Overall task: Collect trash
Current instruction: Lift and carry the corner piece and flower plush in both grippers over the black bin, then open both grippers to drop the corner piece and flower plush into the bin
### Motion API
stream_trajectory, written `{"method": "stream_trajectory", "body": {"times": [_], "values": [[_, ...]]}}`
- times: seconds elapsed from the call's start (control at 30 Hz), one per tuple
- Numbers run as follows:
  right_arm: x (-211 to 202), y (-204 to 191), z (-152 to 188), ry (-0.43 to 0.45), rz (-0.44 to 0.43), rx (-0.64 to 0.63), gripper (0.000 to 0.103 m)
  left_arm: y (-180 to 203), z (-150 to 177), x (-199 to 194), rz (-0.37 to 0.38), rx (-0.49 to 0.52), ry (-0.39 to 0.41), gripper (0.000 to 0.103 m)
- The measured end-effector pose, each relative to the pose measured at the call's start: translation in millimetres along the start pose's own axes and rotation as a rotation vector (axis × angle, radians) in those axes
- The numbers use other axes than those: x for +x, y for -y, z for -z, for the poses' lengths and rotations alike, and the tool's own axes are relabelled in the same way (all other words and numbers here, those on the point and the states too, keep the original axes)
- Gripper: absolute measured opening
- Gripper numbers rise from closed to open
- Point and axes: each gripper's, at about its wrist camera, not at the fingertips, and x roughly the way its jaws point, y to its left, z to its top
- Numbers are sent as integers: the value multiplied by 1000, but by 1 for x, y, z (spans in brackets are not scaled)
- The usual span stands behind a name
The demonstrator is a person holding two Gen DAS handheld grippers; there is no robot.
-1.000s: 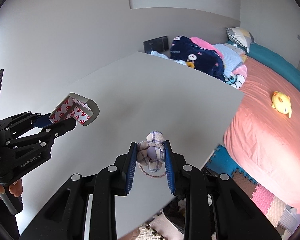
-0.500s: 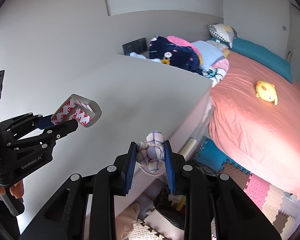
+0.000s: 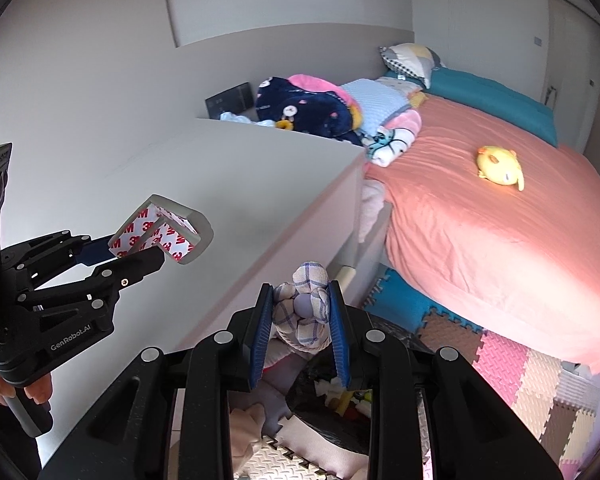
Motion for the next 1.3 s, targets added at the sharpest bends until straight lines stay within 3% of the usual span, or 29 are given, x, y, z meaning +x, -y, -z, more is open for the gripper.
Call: {"method": "stream_trajectory", "body": {"times": [0.83,1.3], "values": [[-36,97,30,22,131,156,28,105,-16,28,99,134,-32,33],[-34,125,40,8,186,210,28,128,-18,48,93,145,-64,33]]}}
